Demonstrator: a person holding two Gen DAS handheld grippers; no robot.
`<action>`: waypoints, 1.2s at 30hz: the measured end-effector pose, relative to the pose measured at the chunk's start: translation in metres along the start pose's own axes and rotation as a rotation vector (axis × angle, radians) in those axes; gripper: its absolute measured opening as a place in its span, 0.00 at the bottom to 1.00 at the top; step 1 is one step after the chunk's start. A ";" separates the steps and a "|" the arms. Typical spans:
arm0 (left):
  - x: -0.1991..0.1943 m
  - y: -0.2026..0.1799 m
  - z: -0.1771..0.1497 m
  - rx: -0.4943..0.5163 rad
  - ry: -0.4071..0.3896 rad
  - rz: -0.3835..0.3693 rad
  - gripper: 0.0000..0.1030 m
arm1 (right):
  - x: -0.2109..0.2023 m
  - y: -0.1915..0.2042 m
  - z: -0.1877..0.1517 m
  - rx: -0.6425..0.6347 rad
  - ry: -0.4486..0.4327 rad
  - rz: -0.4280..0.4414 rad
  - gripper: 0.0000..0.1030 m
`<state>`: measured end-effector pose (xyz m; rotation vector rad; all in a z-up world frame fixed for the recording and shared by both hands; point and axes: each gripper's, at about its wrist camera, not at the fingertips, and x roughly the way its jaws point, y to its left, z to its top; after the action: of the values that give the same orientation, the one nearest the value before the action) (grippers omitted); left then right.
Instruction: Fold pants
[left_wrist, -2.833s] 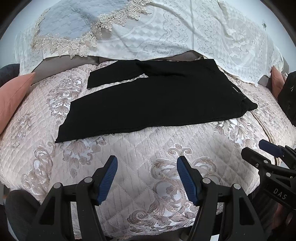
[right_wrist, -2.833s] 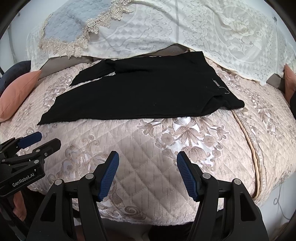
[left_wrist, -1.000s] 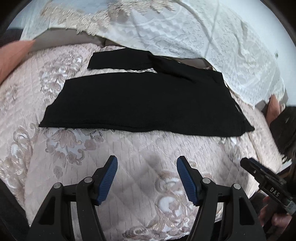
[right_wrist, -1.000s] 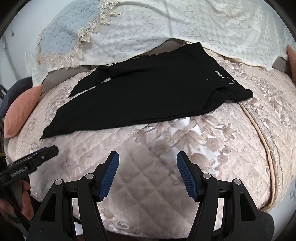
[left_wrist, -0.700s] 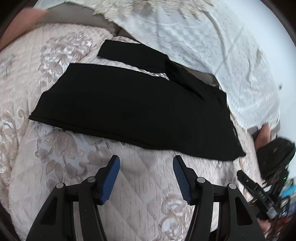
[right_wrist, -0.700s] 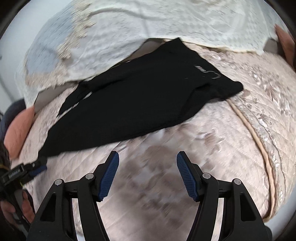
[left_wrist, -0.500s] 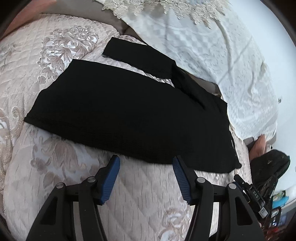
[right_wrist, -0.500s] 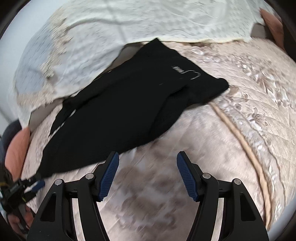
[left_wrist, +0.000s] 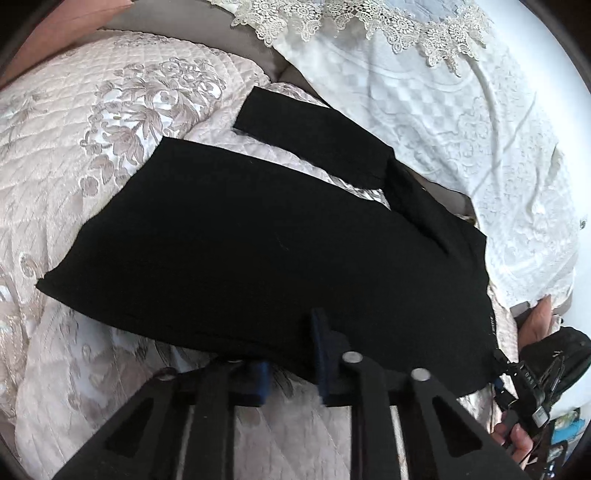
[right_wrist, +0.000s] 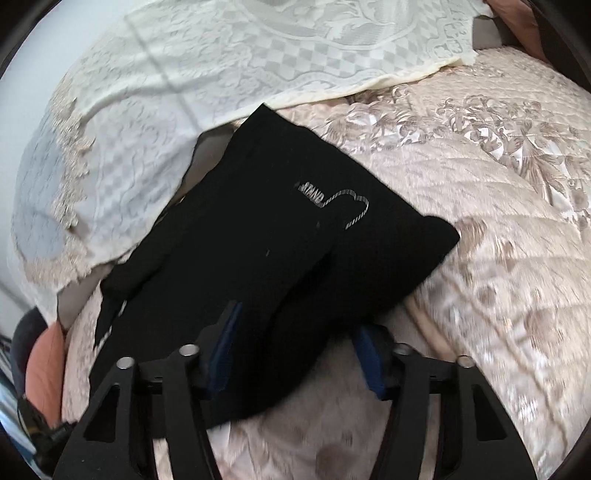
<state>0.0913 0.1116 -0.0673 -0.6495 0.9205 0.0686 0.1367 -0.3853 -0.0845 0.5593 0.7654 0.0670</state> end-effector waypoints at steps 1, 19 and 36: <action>0.001 0.000 0.001 0.000 0.000 0.006 0.11 | 0.002 -0.003 0.003 0.016 -0.003 -0.004 0.37; -0.057 0.002 -0.016 0.055 -0.017 -0.017 0.04 | -0.071 -0.014 -0.007 0.059 -0.070 0.006 0.02; -0.065 0.003 -0.075 0.170 0.082 -0.016 0.05 | -0.107 -0.071 -0.063 0.197 0.019 -0.108 0.07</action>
<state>-0.0038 0.0863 -0.0516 -0.5045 0.9883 -0.0507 0.0065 -0.4446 -0.0881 0.7036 0.8244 -0.1042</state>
